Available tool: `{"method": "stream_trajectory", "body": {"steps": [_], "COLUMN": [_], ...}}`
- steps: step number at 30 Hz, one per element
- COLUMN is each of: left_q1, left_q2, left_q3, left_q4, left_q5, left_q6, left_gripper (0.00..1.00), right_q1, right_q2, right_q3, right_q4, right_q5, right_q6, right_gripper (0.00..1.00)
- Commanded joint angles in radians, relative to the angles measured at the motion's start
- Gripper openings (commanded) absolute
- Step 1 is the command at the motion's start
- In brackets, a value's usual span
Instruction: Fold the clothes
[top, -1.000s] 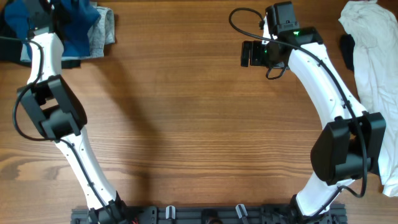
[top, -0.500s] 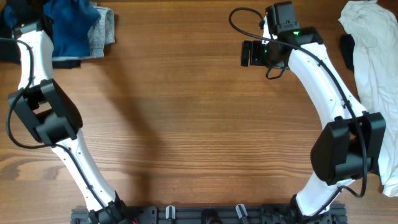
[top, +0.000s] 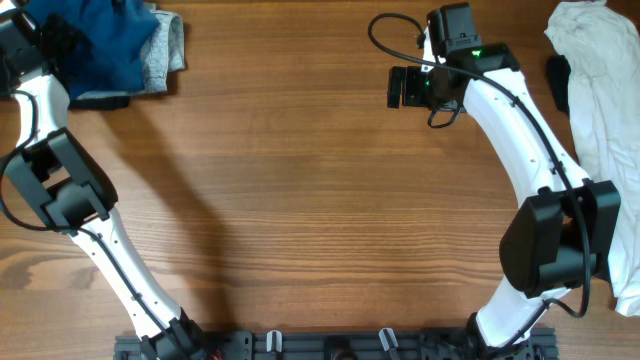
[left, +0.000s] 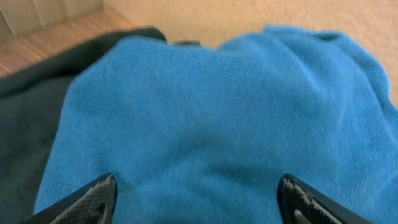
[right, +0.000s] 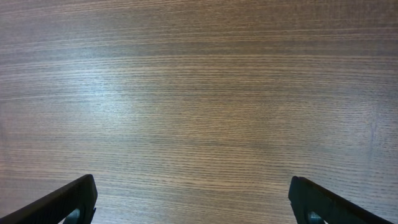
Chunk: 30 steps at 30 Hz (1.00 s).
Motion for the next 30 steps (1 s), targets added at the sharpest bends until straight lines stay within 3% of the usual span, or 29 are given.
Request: {"method": "stream_trajectory", "body": {"steps": [1, 4, 7, 15, 22, 25, 30], "left_q1": [0.0, -0.001, -0.001, -0.001, 0.0, 0.0, -0.001], "left_q2": [-0.088, -0.167, -0.272, -0.537, -0.77, -0.861, -0.98], "left_q3": [-0.002, -0.002, -0.002, -0.002, -0.002, -0.002, -0.002], "left_q4": [-0.048, -0.078, -0.126, -0.289, -0.705, -0.916, -1.129], "left_q5": [0.13, 0.176, 0.217, 0.217, 0.216, 0.216, 0.216], "left_q6": [-0.019, -0.019, -0.019, -0.019, -0.019, -0.002, 0.064], "left_gripper": [0.85, 0.87, 1.0, 1.0, 1.0, 1.0, 1.0], "right_q1": [-0.003, -0.003, -0.003, -0.003, -0.003, -0.003, -0.003], "right_q2": [-0.026, -0.026, -0.026, -0.028, -0.103, -0.204, -0.406], "right_q3": [0.02, 0.02, 0.02, 0.02, 0.022, 0.022, 0.022], "right_q4": [-0.002, -0.004, -0.006, -0.007, -0.005, -0.003, -0.038], "right_q5": [-0.009, -0.009, -0.013, -0.062, -0.061, -0.056, -0.031], "right_q6": [0.009, 0.01, 0.009, 0.01, 0.034, 0.03, -0.021], "right_gripper": [1.0, 1.0, 1.0, 1.0, 1.0, 1.0, 1.0]}}
